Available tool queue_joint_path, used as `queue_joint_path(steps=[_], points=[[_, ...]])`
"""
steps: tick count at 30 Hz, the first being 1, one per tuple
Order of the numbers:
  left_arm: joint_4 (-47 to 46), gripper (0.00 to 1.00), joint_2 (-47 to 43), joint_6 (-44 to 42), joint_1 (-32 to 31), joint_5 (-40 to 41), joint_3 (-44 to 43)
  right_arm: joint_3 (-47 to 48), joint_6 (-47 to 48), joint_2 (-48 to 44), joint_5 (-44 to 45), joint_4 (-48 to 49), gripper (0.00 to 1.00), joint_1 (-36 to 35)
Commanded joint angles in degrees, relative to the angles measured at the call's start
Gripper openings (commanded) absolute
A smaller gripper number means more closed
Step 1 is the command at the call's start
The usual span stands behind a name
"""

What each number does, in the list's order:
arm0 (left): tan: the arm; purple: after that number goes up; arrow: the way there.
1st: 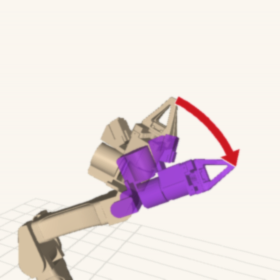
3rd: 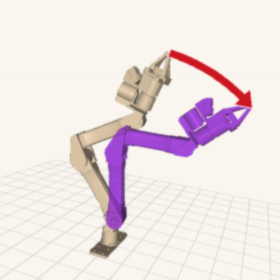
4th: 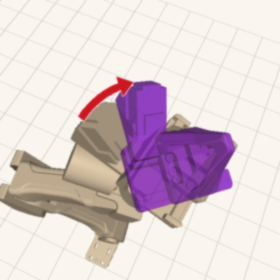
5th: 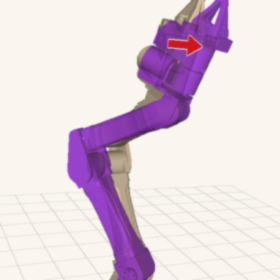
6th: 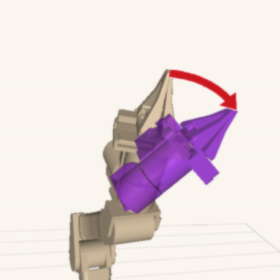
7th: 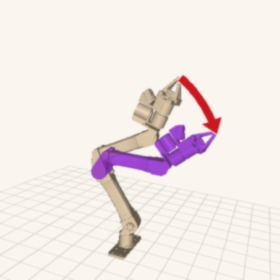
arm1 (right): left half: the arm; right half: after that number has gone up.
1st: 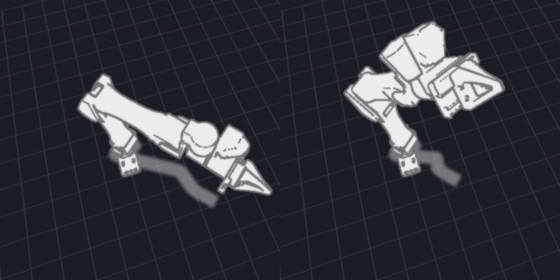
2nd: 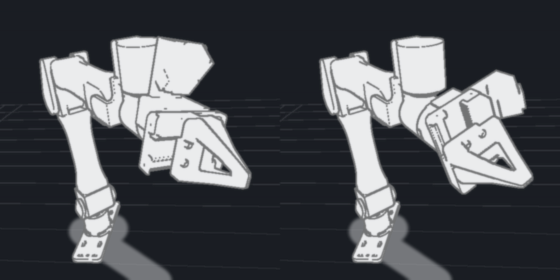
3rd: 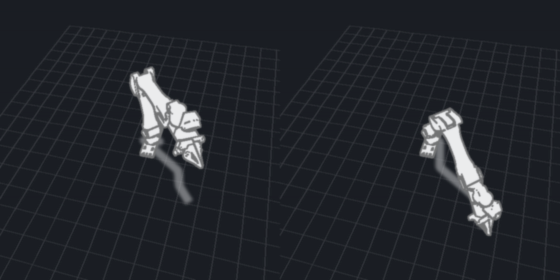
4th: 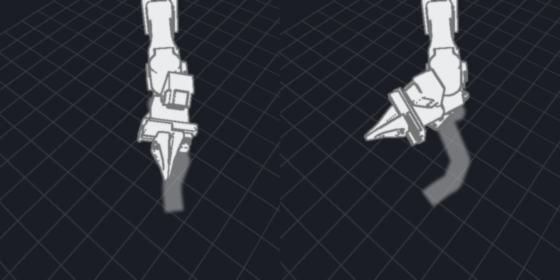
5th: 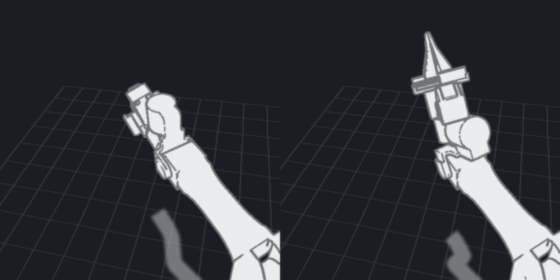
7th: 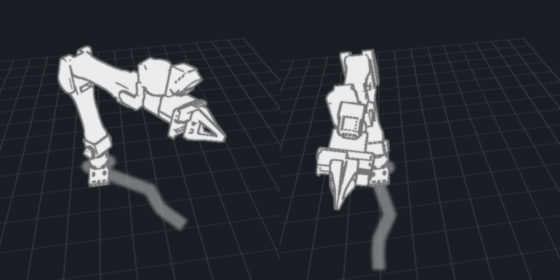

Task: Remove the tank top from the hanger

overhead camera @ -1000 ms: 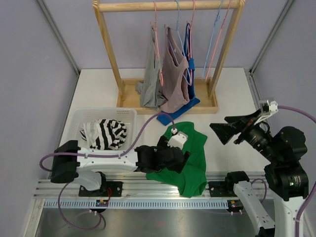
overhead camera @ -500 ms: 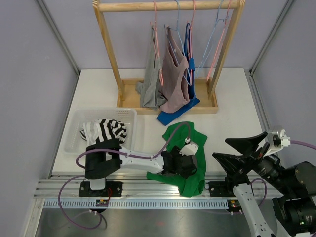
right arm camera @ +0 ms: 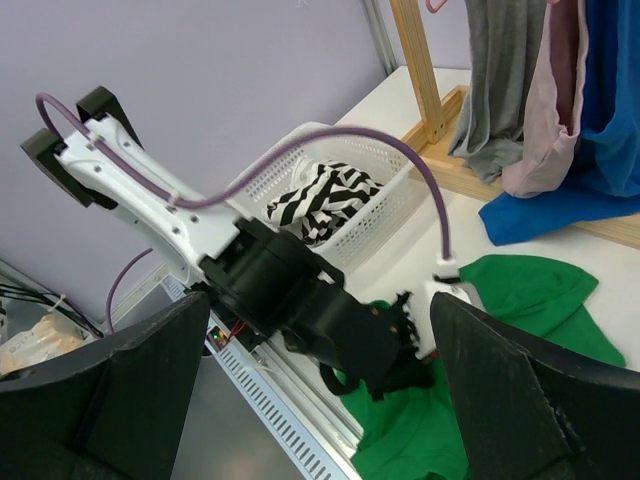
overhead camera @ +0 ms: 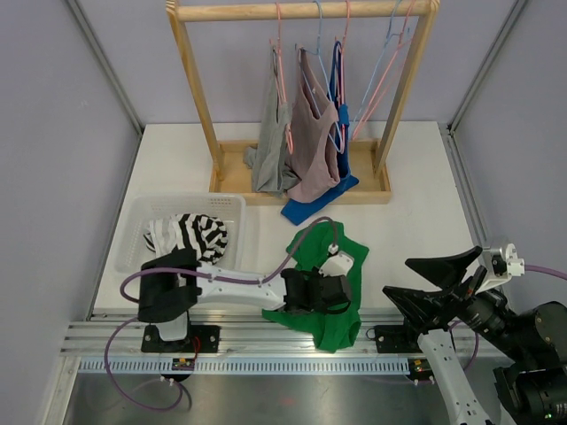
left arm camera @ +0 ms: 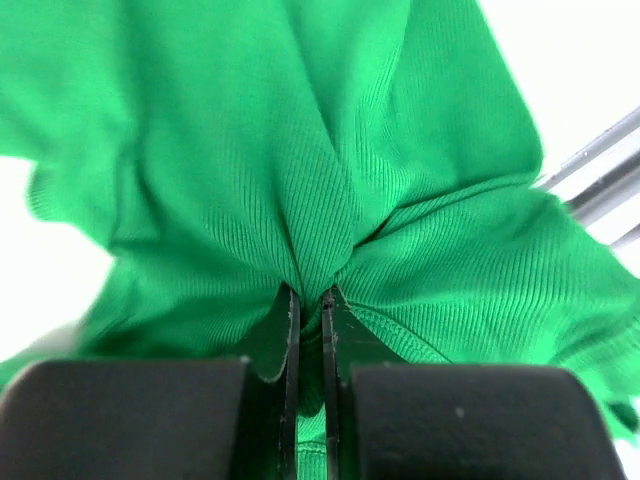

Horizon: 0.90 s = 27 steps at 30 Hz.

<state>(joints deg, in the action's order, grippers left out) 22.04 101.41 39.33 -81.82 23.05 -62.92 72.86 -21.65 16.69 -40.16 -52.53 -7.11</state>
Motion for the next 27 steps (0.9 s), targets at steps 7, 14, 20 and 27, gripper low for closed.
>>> queue_joint_path(steps=[7,14,20,27], points=[[26.3,0.00,-24.1,3.2,0.1,20.3,-8.7,1.8,1.4,-0.1,-0.3,-0.2,1.00,0.3],[44.3,0.00,-33.4,4.8,3.8,30.1,-19.9,2.6,1.5,0.4,0.8,0.5,0.99,0.3],[47.9,0.00,-41.7,-0.6,16.2,29.1,-20.3,3.7,1.1,1.3,0.9,1.3,1.00,0.2],[40.1,0.00,-49.4,-10.4,39.4,17.5,-10.6,4.0,-0.1,3.8,0.6,4.5,1.00,0.3]])
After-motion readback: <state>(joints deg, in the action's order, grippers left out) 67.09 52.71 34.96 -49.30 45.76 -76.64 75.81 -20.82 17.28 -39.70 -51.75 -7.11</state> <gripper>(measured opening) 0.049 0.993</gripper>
